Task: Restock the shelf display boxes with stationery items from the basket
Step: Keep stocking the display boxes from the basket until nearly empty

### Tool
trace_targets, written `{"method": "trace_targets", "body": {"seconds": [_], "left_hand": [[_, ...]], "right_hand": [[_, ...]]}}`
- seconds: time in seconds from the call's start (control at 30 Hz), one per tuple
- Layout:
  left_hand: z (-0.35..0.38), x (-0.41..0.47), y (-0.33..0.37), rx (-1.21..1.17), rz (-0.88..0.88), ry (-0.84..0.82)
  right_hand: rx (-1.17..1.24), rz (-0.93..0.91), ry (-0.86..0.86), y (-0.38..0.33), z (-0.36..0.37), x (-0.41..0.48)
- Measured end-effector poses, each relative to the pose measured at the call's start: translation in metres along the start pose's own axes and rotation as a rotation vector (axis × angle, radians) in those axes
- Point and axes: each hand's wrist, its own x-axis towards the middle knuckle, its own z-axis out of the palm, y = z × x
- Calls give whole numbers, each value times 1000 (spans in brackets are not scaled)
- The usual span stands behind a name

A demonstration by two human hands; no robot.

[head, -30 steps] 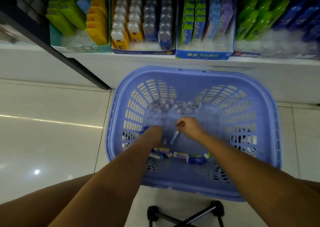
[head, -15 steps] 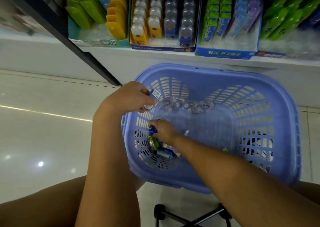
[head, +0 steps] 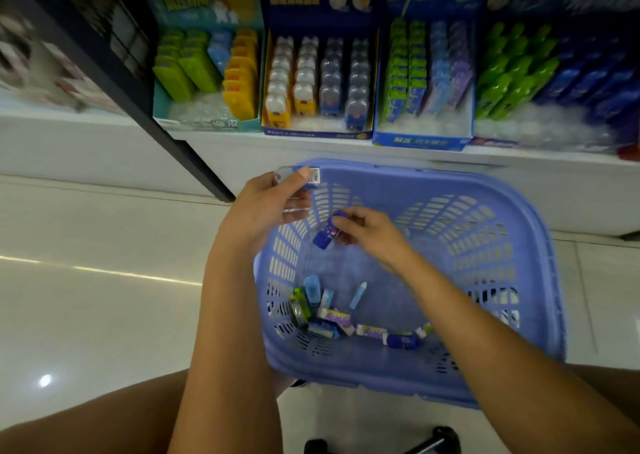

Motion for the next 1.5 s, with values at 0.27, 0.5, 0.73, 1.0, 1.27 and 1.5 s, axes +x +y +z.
{"method": "trace_targets", "body": {"seconds": [0.27,0.5,0.73,1.0,1.27,1.5], "left_hand": [[76,-7,-2,-298,-179,-200],[139,-9,14,-516,-50,-248],[177,-5,49,-487,26,-255],[187,-8,51,-292,124,-241],[185,1,41,-76,175,-133],[179,-3,35,177,288,-2]], "right_hand": [[-17,-212,157,-100,-58,-55],[-197,-285,337,-141,-102,-83],[-445,-469,619,-191,-188,-97],[-906,-334,653,-208,-257,-74],[-1061,-220,569,-205,-268,-60],[-1258,-125,597,-214,-255,-59]]}}
